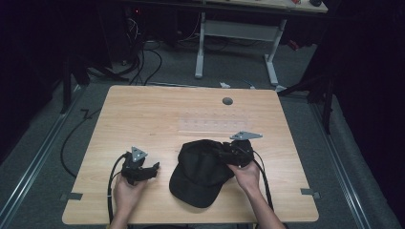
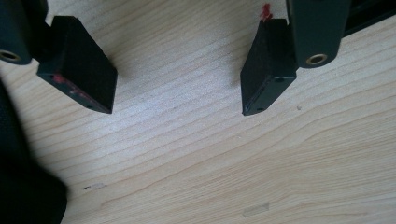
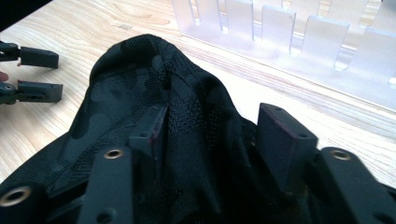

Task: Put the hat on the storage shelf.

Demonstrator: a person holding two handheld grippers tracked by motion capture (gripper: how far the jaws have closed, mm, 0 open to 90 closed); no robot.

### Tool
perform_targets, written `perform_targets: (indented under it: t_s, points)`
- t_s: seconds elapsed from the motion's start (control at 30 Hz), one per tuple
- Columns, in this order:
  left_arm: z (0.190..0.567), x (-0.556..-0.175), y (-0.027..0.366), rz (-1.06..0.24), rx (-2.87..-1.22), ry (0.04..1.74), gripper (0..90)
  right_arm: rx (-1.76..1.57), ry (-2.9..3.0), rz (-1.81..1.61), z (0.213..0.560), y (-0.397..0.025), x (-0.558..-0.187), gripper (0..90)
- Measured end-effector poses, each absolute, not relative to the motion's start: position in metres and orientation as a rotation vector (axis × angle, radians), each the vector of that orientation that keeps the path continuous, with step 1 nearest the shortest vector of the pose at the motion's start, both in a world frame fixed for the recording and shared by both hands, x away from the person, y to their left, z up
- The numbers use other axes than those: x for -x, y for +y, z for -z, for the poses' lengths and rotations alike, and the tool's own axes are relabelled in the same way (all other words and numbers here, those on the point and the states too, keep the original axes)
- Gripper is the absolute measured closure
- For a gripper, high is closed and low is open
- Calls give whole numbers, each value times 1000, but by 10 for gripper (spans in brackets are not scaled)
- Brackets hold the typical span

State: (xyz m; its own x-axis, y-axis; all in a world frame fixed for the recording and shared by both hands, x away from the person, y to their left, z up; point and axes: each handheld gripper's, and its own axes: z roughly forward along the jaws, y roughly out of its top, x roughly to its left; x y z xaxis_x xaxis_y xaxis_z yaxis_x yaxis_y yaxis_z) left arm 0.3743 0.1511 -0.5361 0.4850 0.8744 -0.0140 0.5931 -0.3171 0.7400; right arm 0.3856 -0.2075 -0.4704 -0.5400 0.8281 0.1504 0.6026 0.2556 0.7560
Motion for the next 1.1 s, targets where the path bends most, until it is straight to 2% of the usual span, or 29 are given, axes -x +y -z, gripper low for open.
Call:
perform_targets:
  t_s: [0.13, 0.17, 0.23, 0.27, 0.37, 0.4, 0.43, 0.53, 1.1]
  points:
    - [536, -374, 151, -517, -2035, 1208, 277, -1322, 2263, -1151, 473, -207, -387, 522]
    - [536, -374, 151, -517, -2035, 1207, 277, -1320, 2270, -1152, 473, -206, -387, 571]
    - [536, -374, 151, -517, -2035, 1208, 277, -1313, 2272, -1153, 473, -206, -387, 593]
    - [536, -374, 151, -517, -2035, 1208, 277, -1303, 2287, -1159, 473, -206, -387, 647]
    - [536, -374, 151, -516, -2034, 1208, 277, -1292, 2301, -1173, 474, -206, -387, 721]
    - [536, -374, 151, -516, -2034, 1208, 277, -1292, 2301, -1173, 474, -206, -387, 721]
    - [536, -374, 151, -516, -2035, 1208, 277, -1299, 2310, -1182, 474, -207, -387, 772]
    - [536, -374, 151, -517, -2035, 1208, 276, -1283, 2315, -1197, 475, -208, -387, 812]
    - [536, -374, 151, -516, -2035, 1207, 274, -1257, 2309, -1332, 466, -217, -379, 840]
